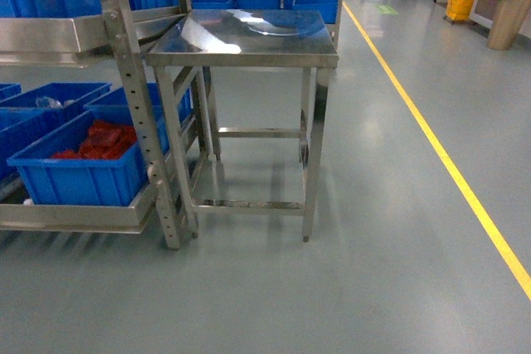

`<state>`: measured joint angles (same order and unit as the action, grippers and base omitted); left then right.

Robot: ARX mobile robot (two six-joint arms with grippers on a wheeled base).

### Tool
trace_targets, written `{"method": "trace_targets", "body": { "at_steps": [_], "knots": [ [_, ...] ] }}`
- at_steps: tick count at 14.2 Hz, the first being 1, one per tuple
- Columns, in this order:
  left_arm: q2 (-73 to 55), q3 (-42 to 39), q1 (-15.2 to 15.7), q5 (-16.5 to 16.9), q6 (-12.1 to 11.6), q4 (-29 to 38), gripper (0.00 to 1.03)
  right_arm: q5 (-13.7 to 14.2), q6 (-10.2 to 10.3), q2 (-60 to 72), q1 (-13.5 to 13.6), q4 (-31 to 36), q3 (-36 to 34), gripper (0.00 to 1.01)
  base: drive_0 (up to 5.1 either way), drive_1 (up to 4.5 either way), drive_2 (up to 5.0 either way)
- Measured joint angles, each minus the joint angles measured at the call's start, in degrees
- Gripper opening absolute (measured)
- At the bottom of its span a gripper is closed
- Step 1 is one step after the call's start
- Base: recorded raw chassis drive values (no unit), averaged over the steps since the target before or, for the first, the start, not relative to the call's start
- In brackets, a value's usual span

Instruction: Sort blue parts and orange caps into right shelf containers

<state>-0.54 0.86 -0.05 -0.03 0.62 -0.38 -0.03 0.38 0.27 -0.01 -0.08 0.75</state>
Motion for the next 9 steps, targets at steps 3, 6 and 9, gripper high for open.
{"method": "trace_targets", "body": {
  "at_steps": [3,6,9],
  "knots": [
    [0.0,0.0,0.0,0.0,0.0,-0.1,0.43,0.0,0.0,0.0,0.0,-0.4,0.0,0.44,0.0,4.32,-4.3],
    [0.0,0.0,0.0,0.0,0.0,0.0,0.43,0.0,0.0,0.0,0.0,-0.3,0.0,0.44,0.0,4.29,-4.4],
    [0.0,0.0,0.0,0.0,0.0,0.0,0.43,0.0,0.0,0.0,0.0,-0.2,0.0,0.44,0.0,4.30,-4.4]
  ]
}}
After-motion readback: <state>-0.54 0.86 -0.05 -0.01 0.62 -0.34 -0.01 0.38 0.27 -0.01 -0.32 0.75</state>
